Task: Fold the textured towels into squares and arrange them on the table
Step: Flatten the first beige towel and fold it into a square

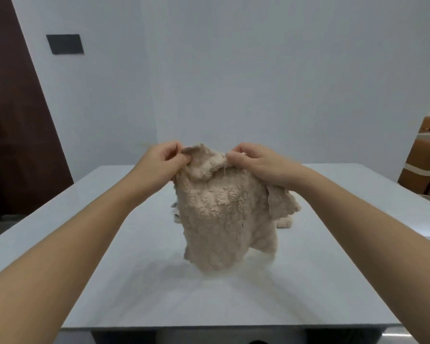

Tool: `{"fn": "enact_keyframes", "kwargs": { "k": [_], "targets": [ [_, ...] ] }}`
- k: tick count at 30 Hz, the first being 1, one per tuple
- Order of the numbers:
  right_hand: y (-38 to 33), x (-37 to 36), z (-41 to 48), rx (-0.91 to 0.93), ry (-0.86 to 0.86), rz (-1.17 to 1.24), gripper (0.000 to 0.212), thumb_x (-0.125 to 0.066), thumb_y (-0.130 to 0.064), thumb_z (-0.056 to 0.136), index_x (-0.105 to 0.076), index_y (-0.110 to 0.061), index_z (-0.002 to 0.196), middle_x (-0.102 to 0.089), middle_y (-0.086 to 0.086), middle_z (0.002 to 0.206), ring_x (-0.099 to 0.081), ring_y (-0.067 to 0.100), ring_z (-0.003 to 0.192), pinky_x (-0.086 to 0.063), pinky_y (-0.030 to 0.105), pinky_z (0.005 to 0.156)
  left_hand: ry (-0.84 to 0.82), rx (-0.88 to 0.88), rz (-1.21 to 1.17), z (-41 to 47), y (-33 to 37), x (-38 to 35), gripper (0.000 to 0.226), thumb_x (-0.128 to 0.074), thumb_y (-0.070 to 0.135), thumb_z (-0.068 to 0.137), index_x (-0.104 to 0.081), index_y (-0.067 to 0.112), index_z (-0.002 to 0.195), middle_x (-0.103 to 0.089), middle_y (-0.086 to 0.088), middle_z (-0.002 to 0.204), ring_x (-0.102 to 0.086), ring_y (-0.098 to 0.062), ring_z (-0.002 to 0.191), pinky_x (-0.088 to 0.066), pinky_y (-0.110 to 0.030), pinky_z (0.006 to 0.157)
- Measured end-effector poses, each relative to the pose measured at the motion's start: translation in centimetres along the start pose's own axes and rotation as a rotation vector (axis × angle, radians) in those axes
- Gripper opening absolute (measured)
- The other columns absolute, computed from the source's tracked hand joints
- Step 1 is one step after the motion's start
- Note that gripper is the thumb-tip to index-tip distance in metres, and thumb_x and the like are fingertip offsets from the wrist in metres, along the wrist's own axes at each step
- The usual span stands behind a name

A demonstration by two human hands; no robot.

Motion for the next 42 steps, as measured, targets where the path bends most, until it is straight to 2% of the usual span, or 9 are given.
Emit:
{"fn": "enact_keyframes", "kwargs": {
  "k": [4,10,12,16,18,22,26,36,42],
  "targets": [
    [1.6,-0.2,-2.3,-0.111,-0.299,-0.008,0.038,-0.072,-0.042,0.081,-0.063,-0.021,0.112,-0.070,-0.003,0.109,-0.067,0.015,0.100,-0.053,0.036,0.091,0.120,0.132,-0.159,-0.8,-1.1,1.0,0.023,-0.043,0.016,0.097,-0.057,0.012,0.079,-0.058,0.001,0.066,-0.055,-0.015,0.061,-0.041,-0.027,0.055],
    [4.5,0.7,-4.2,-0.286,-0.528,0.293,0.030,-0.064,-0.022,0.081,-0.062,-0.001,0.102,-0.071,0.004,0.075,-0.067,0.012,0.060,-0.051,0.020,0.049,0.069,0.228,-0.075,-1.2,-3.7,1.3,0.022,-0.043,0.022,0.100,-0.056,0.012,0.085,-0.058,-0.006,0.079,-0.057,-0.018,0.070,-0.041,-0.027,0.060],
    [6.6,0.1,-3.4,-0.343,-0.478,0.201,0.018,-0.064,-0.023,0.087,-0.059,-0.006,0.092,-0.059,-0.005,0.060,-0.052,0.004,0.044,-0.040,0.015,0.042,0.062,0.243,0.050,-0.4,-5.9,1.1,0.024,-0.044,0.024,0.098,-0.056,0.008,0.087,-0.058,-0.007,0.082,-0.055,-0.019,0.074,-0.038,-0.029,0.060],
    [13.1,-3.5,-1.1,-0.464,-0.336,-0.041,0.010,-0.062,-0.028,0.093,-0.060,-0.019,0.097,-0.064,0.003,0.089,-0.062,0.018,0.076,-0.050,0.027,0.065,0.015,0.400,0.324,0.3,-13.0,-1.7,0.025,-0.046,0.024,0.095,-0.055,0.009,0.077,-0.061,-0.009,0.079,-0.058,-0.025,0.069,-0.047,-0.032,0.057],
    [15.8,-6.3,-0.6,-0.481,-0.355,-0.174,0.018,-0.058,-0.028,0.094,-0.055,-0.019,0.079,-0.058,0.002,0.078,-0.056,0.018,0.069,-0.044,0.027,0.059,-0.045,0.463,0.412,0.3,-16.3,-3.9,0.023,-0.045,0.020,0.093,-0.054,0.009,0.074,-0.060,-0.011,0.078,-0.057,-0.026,0.068,-0.049,-0.034,0.060],
    [18.8,-9.4,1.6,-0.364,-0.191,-0.381,0.035,-0.049,-0.025,0.096,-0.040,-0.013,0.065,-0.045,0.001,0.064,-0.043,0.017,0.061,-0.028,0.029,0.052,-0.088,0.348,0.518,1.4,-18.9,-8.0,0.022,-0.042,0.014,0.090,-0.040,0.016,0.069,-0.050,-0.004,0.075,-0.047,-0.019,0.067,-0.032,-0.031,0.054],
    [20.6,-10.2,4.0,-0.326,-0.061,-0.433,0.027,-0.042,-0.025,0.097,-0.044,-0.015,0.072,-0.050,-0.001,0.070,-0.051,0.022,0.070,-0.040,0.034,0.061,-0.043,0.224,0.673,3.9,-20.2,-10.2,0.020,-0.039,0.015,0.093,-0.037,0.018,0.073,-0.052,-0.003,0.083,-0.050,-0.023,0.078,-0.032,-0.032,0.058],
    [25.3,-10.4,11.4,-0.333,0.116,-0.528,0.024,-0.039,-0.025,0.100,-0.049,-0.015,0.081,-0.052,0.000,0.071,-0.054,0.023,0.068,-0.033,0.029,0.050,0.003,0.194,0.963,12.4,-24.3,-11.6,0.026,-0.038,0.013,0.095,-0.050,0.011,0.118,-0.054,-0.010,0.123,-0.046,-0.029,0.112,-0.038,-0.039,0.085],
    [24.1,-9.9,10.3,-0.339,0.339,-0.577,0.036,-0.046,-0.026,0.096,-0.046,-0.015,0.129,-0.049,0.007,0.130,-0.046,0.027,0.121,-0.034,0.044,0.100,0.234,0.096,0.950,11.9,-22.6,-10.2,0.052,-0.051,0.018,0.092,-0.034,0.010,0.140,-0.040,-0.012,0.141,-0.039,-0.029,0.127,-0.033,-0.043,0.099]
  ]
}}
Point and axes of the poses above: each hand's wrist, its own z-axis towards the middle knuckle, its own x-axis out of the back of the hand, y = z × x, the point moved 7 cm from there along z, towards the middle knuckle
